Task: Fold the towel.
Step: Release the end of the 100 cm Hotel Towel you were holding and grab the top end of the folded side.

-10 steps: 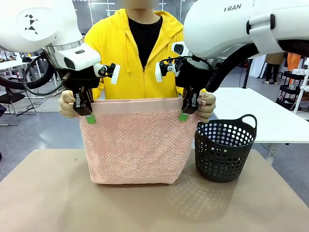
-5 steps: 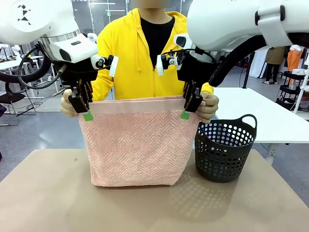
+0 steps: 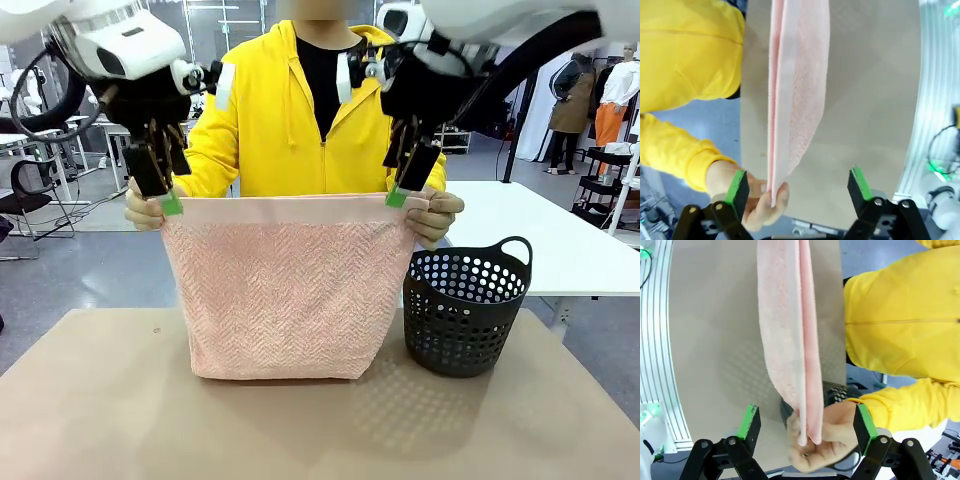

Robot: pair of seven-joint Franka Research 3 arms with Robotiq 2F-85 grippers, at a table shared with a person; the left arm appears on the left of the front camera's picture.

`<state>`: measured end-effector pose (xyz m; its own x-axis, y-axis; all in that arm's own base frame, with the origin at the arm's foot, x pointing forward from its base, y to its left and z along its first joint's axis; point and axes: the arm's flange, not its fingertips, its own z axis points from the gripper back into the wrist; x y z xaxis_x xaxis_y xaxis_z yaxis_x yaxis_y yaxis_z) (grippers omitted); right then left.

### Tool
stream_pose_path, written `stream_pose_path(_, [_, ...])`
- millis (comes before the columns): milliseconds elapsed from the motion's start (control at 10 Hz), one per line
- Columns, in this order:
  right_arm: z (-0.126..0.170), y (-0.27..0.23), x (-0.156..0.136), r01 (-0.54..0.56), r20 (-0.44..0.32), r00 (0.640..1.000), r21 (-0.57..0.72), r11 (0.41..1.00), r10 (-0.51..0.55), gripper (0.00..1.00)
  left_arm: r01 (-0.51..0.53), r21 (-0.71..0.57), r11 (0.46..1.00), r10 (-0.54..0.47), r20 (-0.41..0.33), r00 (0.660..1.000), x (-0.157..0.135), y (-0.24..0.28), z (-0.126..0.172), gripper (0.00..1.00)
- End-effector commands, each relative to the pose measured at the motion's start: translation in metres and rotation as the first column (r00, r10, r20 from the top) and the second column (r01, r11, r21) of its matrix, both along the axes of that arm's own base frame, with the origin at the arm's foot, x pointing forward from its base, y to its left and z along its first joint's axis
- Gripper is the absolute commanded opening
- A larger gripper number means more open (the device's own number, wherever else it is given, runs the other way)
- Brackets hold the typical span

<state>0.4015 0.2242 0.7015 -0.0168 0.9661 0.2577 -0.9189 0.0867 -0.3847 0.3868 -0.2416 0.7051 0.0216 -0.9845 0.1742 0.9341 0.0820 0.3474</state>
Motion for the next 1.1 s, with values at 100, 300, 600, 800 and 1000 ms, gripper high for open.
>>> stream_pose_path(100, [0.009, -0.006, 0.018, -0.002, 0.013, 1.0, -0.039, 0.999, 0.002, 1.0, 0.012, 0.004, 1.0, -0.012, -0.01, 1.0, 0.017, 0.0, 0.008, 1.0])
stream_pose_path(300, [0.003, -0.01, 0.036, -0.02, -0.062, 0.998, -0.009, 1.0, 0.019, 1.0, 0.031, -0.004, 1.0, -0.031, -0.049, 0.998, 0.034, -0.001, 0.004, 1.0])
stream_pose_path(600, [-0.021, -0.003, 0.057, -0.033, -0.135, 0.99, -0.012, 0.999, 0.031, 1.0, 0.054, -0.031, 0.998, -0.058, -0.127, 0.99, 0.055, 0.0, -0.013, 1.0])
stream_pose_path(800, [-0.04, 0.005, 0.065, -0.042, -0.183, 0.982, -0.01, 0.999, 0.04, 1.0, 0.057, -0.039, 0.998, -0.063, -0.173, 0.983, 0.061, -0.002, -0.029, 1.0])
stream_pose_path(1000, [-0.053, 0.011, 0.069, -0.036, -0.221, 0.975, -0.017, 0.999, 0.032, 1.0, 0.053, -0.051, 0.997, -0.063, -0.228, 0.972, 0.067, -0.002, -0.046, 1.0])
